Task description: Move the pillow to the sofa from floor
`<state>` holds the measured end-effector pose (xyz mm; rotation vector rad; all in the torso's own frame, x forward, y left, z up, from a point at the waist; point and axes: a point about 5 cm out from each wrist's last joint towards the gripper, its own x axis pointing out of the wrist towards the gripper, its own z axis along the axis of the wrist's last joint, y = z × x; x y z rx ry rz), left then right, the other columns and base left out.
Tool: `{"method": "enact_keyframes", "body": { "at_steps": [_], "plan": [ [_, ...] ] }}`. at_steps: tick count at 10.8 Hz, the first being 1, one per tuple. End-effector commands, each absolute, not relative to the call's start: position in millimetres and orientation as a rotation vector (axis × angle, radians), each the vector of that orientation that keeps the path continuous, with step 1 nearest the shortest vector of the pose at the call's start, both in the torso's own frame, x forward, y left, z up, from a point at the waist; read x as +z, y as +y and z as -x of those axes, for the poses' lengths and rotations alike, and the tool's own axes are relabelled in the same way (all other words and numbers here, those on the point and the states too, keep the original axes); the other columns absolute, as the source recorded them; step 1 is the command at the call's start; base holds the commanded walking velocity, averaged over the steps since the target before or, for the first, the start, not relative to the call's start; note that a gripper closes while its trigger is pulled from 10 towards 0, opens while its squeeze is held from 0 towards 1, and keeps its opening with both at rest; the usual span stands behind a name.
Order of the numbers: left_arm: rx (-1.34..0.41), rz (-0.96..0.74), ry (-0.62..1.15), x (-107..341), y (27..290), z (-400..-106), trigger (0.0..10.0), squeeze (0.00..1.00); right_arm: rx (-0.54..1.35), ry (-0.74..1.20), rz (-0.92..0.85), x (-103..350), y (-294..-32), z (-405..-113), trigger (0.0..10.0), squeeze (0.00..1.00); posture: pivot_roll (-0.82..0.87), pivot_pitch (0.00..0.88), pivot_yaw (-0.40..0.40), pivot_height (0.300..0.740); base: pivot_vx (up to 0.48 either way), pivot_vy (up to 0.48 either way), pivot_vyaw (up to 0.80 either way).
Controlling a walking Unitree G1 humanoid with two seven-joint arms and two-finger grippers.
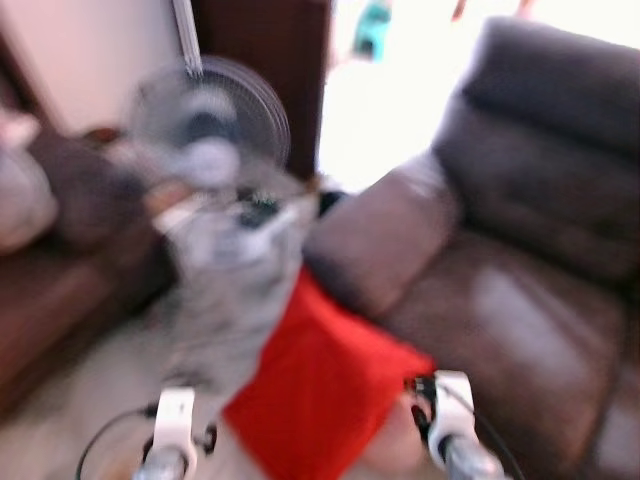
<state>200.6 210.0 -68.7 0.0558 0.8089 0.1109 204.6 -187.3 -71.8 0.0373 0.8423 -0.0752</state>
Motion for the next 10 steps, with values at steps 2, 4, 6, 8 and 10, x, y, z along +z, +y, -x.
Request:
{"method": "enact_keyframes", "body": {
  "at_steps": [2,4,6,8,10],
  "plan": [
    [0.094,-0.039,0.801,-69,203,-203,10.0,0.0,-0.094,0.866,-0.016,-74,-200,-196,10.0,0.0,0.04,0.0,-0.062,0.736,0.326,0.0,0.0],
    [0.097,-0.04,0.797,-68,203,-203,10.0,0.0,-0.1,0.867,-0.024,-76,-203,-193,10.0,0.0,0.04,0.0,-0.062,0.736,0.163,0.0,0.0],
    [0.098,-0.04,0.794,-68,203,-204,10.0,0.0,-0.076,0.866,0.001,-75,-198,-195,10.0,0.0,0.04,0.0,-0.063,0.736,0.0,0.0,0.0],
    [0.095,-0.039,0.795,-68,203,-204,10.0,0.0,-0.092,0.87,-0.035,-74,-189,-201,10.0,0.0,0.04,0.012,-0.063,0.736,0.0,0.0,0.0],
    [0.094,-0.04,0.801,-69,202,-202,10.0,0.0,-0.096,0.837,-0.078,-67,-177,-217,10.0,0.0,0.03,0.021,-0.062,0.736,0.0,0.0,0.0]
  ]
}}
